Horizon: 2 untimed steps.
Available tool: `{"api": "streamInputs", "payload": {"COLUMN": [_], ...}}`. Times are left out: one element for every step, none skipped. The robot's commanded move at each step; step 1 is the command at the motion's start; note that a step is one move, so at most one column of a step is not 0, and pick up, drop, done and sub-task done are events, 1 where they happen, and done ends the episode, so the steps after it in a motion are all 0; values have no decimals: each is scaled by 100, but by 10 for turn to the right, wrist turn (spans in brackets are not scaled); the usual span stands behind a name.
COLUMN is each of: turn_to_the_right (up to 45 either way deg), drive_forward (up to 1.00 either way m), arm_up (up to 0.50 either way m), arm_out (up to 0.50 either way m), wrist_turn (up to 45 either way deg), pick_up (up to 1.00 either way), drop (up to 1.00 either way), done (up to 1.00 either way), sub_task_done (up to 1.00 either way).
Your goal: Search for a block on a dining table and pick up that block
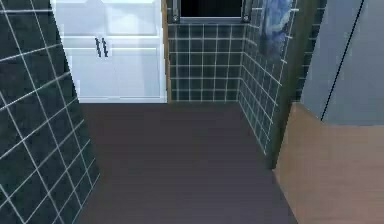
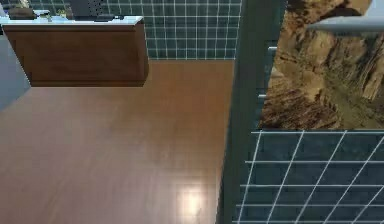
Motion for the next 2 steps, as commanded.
{"api": "streamInputs", "payload": {"turn_to_the_right": [-450, -30], "drive_forward": [0, 0], "arm_up": [0, 0], "arm_out": [0, 0], "wrist_turn": [0, 0], "pick_up": [0, 0], "drop": [0, 0], "done": [0, 0], "sub_task_done": [0, 0]}}
